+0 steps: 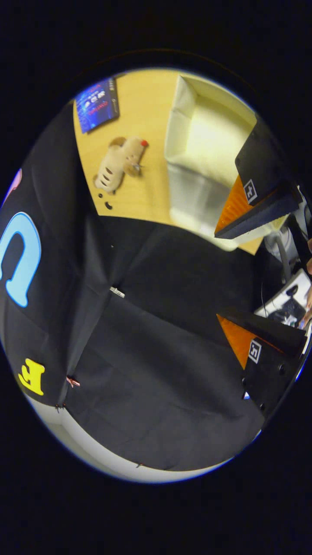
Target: Open the storage box then place both shoes into the box .Put the left shoe in first, then the right shoe, with the right side of both shoes facing outward in a uniform manner.
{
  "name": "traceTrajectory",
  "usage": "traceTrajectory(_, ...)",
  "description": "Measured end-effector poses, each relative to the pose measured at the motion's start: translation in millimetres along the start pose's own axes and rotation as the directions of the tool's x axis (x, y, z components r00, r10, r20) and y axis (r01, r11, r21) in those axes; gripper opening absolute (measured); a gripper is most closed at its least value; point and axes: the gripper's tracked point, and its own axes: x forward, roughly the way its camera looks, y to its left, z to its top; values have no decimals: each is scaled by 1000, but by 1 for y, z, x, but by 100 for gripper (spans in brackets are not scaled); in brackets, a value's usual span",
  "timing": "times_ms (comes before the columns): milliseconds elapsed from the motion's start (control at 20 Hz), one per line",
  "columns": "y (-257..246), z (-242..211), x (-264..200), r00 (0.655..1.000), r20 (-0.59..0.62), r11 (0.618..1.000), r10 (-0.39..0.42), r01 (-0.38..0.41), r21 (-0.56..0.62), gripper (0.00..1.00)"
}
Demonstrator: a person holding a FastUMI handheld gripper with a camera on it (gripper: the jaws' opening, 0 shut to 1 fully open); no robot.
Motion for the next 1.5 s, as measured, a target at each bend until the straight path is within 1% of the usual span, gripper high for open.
traceTrajectory(150, -49, 11, -46, 990, 83, 985, -115, 125, -123, 98)
traceTrajectory(300, -106, 14, -106, 958, 142, 941, -251, 275, -195, 98)
traceTrajectory(350, -126, 13, -126, 943, 161, 923, -292, 322, -210, 98)
traceTrajectory(500, -188, 6, -189, 883, 210, 853, -419, 462, -242, 98)
traceTrajectory(600, -231, -2, -221, 843, 222, 808, -490, 535, -247, 98)
traceTrajectory(700, -270, -14, -247, 810, 216, 777, -545, 585, -234, 98)
traceTrajectory(900, -337, -47, -279, 762, 160, 734, -627, 647, -207, 98)
traceTrajectory(1050, -386, -76, -288, 745, 92, 720, -661, 664, -203, 99)
traceTrajectory(1200, -419, -106, -288, 745, 8, 729, -668, 656, -196, 99)
traceTrajectory(1300, -435, -117, -284, 737, -24, 726, -675, 658, -201, 98)
traceTrajectory(1450, -447, -123, -268, 736, -50, 729, -676, 656, -196, 95)
traceTrajectory(1500, -451, -124, -262, 733, -58, 728, -678, 659, -186, 91)
